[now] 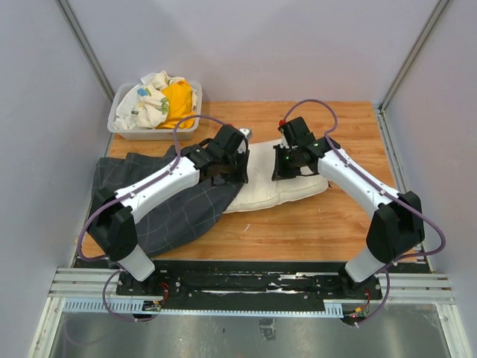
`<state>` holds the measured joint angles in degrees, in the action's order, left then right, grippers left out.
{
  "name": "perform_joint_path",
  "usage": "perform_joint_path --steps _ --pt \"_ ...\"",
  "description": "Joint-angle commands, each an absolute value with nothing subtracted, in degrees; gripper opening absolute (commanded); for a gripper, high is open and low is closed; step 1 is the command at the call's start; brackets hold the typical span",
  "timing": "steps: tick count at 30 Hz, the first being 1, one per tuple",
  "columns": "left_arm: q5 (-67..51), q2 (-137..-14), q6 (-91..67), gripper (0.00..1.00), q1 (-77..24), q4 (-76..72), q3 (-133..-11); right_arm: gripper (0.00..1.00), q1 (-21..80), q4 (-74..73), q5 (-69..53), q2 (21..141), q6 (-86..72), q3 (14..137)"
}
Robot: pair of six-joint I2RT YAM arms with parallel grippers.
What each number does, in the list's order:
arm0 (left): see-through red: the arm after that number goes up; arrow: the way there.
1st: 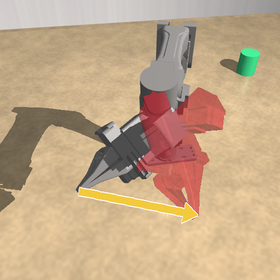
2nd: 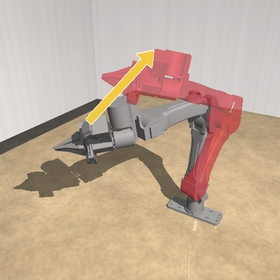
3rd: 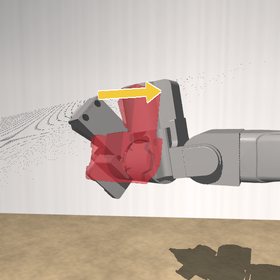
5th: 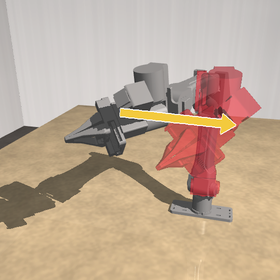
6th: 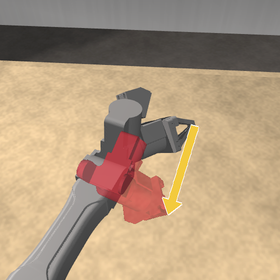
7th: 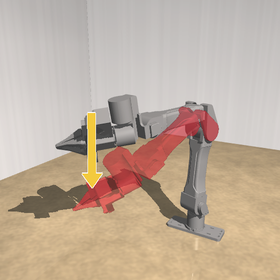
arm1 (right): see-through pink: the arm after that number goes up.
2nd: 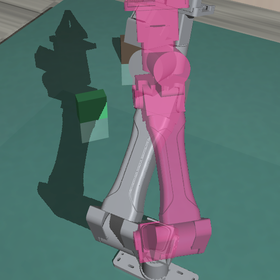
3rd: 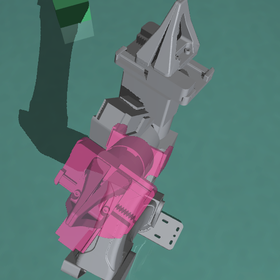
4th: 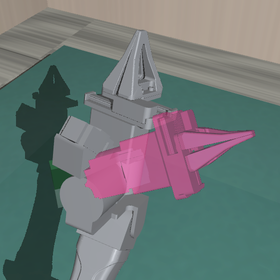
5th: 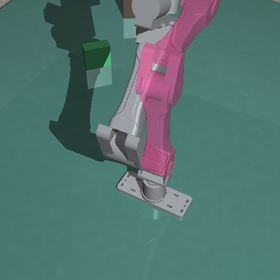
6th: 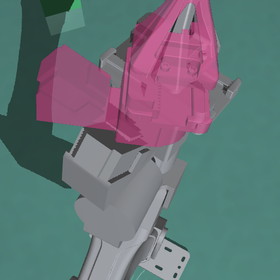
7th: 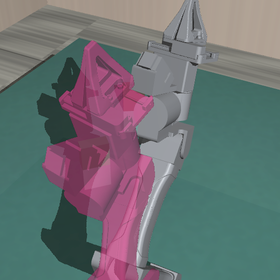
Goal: Put the pillow into the pillowcase
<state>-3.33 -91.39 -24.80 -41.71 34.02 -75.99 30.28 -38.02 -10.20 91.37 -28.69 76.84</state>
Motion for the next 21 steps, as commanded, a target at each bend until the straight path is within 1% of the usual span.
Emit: perform_joint_path --steps 1,5,9,12,17,21 --pt "-4.2 -92.9 -22.8 0.00 -41.3 30.6 -81.4 0.01 31.3 -37.0 -10.8 86.9 -32.0 78.4" --pt "-6.9 -91.7 -24.2 0.00 -40.9 28.5 -78.4 0.01 31.3 -35.7 -11.7 87.7 -32.6 76.6" --pt "-8.9 -89.8 -26.2 0.00 -40.8 26.6 -74.8 0.01 31.8 -29.7 -13.1 88.6 -34.5 69.6" --pt "-12.4 -87.8 -28.3 0.00 -40.8 24.4 -71.2 0.01 32.8 -27.3 -13.9 91.4 -35.4 67.8" --pt "-15.4 -86.1 -29.6 0.00 -40.9 22.0 -67.2 0.01 34.4 -24.8 -15.3 94.9 -36.4 69.9" --pt "-15.7 -84.7 -29.6 0.00 -41.2 22.1 -65.3 0.01 35.2 -25.1 -15.7 96.4 -36.4 73.0"
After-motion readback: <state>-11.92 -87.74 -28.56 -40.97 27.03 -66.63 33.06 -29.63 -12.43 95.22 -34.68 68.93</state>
